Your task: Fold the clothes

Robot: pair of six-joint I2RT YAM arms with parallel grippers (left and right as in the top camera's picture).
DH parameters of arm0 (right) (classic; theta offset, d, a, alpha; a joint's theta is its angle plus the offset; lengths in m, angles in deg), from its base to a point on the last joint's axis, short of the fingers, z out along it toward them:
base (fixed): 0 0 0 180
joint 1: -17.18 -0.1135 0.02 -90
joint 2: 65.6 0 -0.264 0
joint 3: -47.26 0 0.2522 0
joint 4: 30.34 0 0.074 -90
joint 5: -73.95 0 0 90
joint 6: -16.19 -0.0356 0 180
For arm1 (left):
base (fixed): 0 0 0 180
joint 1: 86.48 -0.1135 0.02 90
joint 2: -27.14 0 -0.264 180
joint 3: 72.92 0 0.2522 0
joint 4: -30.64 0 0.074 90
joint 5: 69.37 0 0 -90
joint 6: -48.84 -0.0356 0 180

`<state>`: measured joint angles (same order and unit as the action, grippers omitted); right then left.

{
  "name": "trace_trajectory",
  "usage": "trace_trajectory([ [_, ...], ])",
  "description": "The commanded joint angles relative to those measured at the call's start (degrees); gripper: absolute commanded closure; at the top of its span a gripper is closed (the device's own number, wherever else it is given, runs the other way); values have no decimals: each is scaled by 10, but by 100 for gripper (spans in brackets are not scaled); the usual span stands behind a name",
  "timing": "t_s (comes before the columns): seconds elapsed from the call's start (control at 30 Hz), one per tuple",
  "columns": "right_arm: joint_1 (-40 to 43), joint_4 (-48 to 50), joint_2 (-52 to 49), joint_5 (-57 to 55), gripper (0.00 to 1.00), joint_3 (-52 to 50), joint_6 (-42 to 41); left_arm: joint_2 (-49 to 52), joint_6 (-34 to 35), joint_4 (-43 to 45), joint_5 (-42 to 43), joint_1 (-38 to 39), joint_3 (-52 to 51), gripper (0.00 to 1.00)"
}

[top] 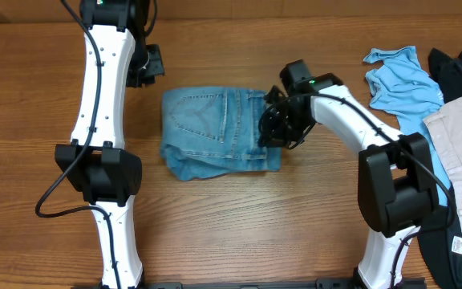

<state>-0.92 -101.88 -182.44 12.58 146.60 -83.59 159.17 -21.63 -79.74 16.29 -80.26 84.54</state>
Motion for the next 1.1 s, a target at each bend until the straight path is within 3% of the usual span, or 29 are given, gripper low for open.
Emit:
trace_trajectory([
  [0.0,4,0,16,-53,96,9,13,-1,-4,-1,59,13,-44,94],
  [0.2,-3,2,16,-139,96,0,-9,-2,-72,12,165,39,-91,94],
  [0.67,6,4,16,-185,96,0,-20,-1,-96,-2,132,73,-149,95],
  [1.07,6,6,16,-186,95,0,-21,-1,-97,89,178,108,-349,95],
])
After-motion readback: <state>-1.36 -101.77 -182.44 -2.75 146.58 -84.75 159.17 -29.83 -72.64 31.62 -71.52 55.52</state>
